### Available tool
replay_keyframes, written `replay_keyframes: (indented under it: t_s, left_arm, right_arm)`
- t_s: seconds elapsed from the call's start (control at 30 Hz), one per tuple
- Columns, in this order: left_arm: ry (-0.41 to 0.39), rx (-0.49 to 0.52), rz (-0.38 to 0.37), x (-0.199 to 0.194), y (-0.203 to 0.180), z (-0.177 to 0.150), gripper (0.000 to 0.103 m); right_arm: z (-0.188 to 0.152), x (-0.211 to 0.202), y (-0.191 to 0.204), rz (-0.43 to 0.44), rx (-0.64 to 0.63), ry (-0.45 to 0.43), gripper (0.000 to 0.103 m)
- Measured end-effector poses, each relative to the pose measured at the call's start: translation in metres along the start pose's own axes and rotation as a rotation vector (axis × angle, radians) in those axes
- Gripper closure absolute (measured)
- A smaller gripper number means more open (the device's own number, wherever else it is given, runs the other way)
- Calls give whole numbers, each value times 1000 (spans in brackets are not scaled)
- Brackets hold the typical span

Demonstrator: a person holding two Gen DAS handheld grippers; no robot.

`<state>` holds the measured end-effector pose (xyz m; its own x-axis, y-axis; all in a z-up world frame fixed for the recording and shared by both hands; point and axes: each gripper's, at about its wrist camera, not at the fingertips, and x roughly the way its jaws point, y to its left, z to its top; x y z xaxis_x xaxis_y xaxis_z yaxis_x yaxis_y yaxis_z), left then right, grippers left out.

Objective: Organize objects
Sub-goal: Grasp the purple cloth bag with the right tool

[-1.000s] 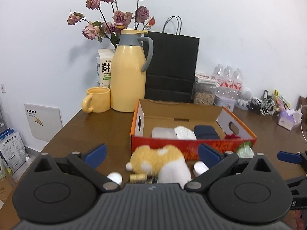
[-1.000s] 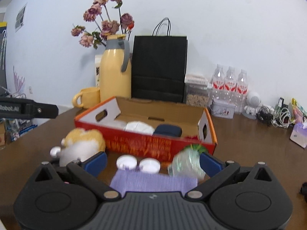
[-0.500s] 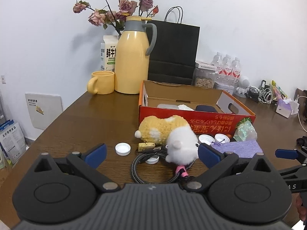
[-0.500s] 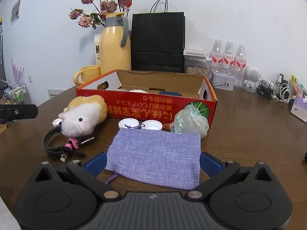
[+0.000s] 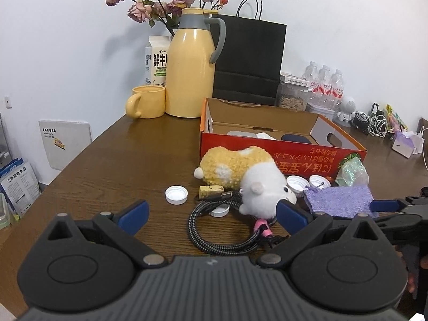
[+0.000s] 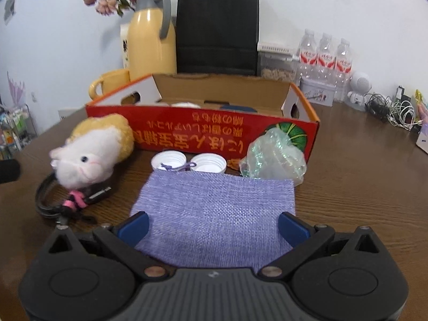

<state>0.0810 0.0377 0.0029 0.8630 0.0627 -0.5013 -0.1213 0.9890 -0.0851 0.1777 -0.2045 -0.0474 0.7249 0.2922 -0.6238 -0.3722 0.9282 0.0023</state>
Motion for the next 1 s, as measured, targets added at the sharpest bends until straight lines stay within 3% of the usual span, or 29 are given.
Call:
replay_keyframes:
  t_s: [0.6, 0.87, 1.0]
  left_arm:
    - [31, -16, 5, 2, 2, -7, 0]
    - [42, -30, 15, 4, 6, -9, 0]
    - [47, -27, 13, 6, 5, -10, 0]
  right_arm:
    - [-5, 15, -2, 21, 19, 14, 2]
    - [-12, 0, -2, 44, 22, -18, 31]
    - [-15, -7, -5, 46, 33, -39, 65]
